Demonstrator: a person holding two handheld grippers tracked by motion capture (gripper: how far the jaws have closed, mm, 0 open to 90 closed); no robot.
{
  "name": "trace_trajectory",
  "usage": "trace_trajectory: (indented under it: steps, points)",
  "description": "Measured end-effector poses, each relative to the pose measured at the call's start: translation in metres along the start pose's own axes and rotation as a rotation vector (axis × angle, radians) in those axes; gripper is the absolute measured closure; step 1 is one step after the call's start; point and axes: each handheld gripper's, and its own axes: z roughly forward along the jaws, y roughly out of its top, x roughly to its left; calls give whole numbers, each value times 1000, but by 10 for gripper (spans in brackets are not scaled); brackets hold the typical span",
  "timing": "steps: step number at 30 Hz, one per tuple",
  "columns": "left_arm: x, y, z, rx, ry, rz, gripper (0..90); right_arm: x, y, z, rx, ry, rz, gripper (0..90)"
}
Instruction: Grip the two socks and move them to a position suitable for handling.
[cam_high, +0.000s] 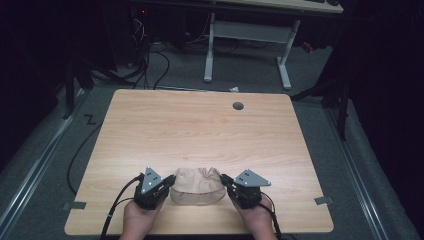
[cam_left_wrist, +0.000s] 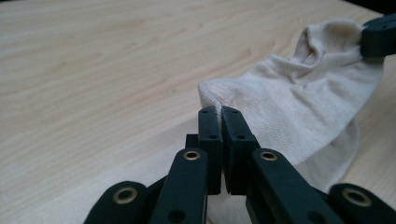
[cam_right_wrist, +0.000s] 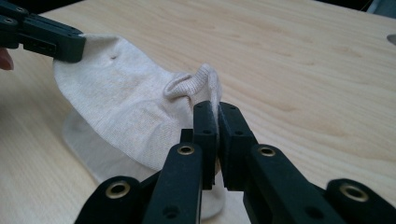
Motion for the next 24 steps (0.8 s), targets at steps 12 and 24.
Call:
trace_trajectory:
  steps: [12, 24]
  points:
    - [-6, -22, 0, 64, 1, 3, 875, 10, -20, 7, 86, 24, -15, 869]
    - [-9, -28, 8, 79, -24, -65, 873, 9, -26, 11, 113, -6, -23, 866]
